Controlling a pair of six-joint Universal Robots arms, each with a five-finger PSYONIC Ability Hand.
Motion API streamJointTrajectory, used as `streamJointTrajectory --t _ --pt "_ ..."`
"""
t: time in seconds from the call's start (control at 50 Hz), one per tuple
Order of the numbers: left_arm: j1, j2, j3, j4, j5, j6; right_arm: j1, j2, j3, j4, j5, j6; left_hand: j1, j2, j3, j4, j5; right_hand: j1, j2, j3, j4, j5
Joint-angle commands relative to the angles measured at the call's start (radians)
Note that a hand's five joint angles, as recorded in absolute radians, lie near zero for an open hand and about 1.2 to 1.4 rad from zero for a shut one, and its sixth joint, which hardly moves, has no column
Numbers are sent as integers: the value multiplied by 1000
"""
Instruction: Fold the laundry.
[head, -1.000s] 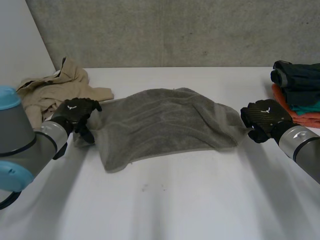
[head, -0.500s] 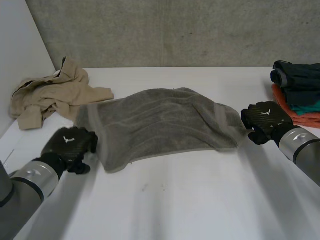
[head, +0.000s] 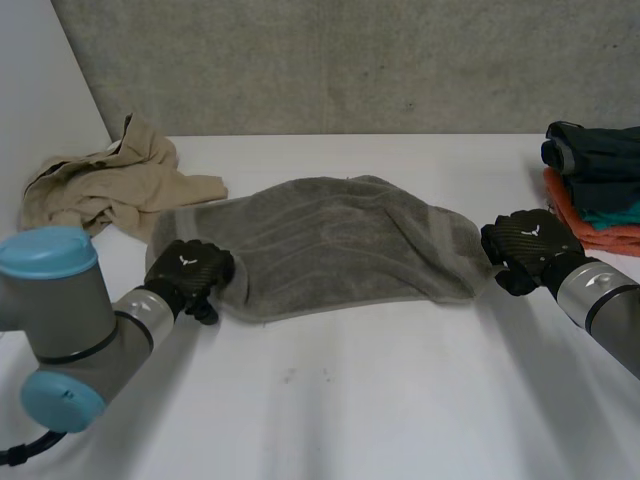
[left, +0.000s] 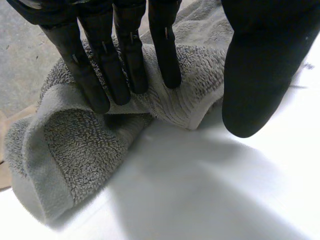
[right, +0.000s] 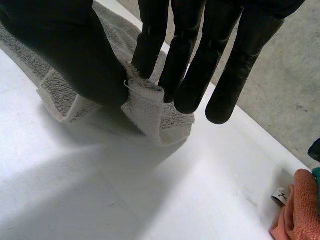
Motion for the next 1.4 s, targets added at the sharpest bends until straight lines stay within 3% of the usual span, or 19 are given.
streamJointTrajectory --t 0.02,0.3,0.52,1.04,1.12,1.18,1.28,1.4 --pt "-1 -78 89 -3 -2 0 -3 1 1 -1 0 0 61 64 64 70 77 400 218 211 207 227" --pt "-38 -174 236 -3 -66 20 -1 1 12 1 0 -2 134 137 137 143 150 400 218 211 207 227" --pt "-92 -196 276 -3 -69 11 -1 1 16 1 0 -8 149 152 152 158 165 400 218 211 207 227" --pt "-110 -293 416 -3 -71 -6 2 7 22 -1 0 -20 319 322 322 328 335 400 218 211 207 227" --pt "-112 -311 436 -2 -71 -6 0 9 24 -1 -2 -20 451 454 454 460 467 400 218 211 207 227" --pt "-110 -314 442 -2 -72 -8 0 9 24 -1 -2 -20 773 776 776 782 789 400 218 211 207 227" --pt "-112 -279 416 -12 -127 -9 -1 3 6 8 0 -26 774 777 777 783 790 400 218 211 207 227" --pt "-90 37 281 -77 -193 0 3 -52 -50 65 3 -110 774 777 777 783 790 400 218 211 207 227"
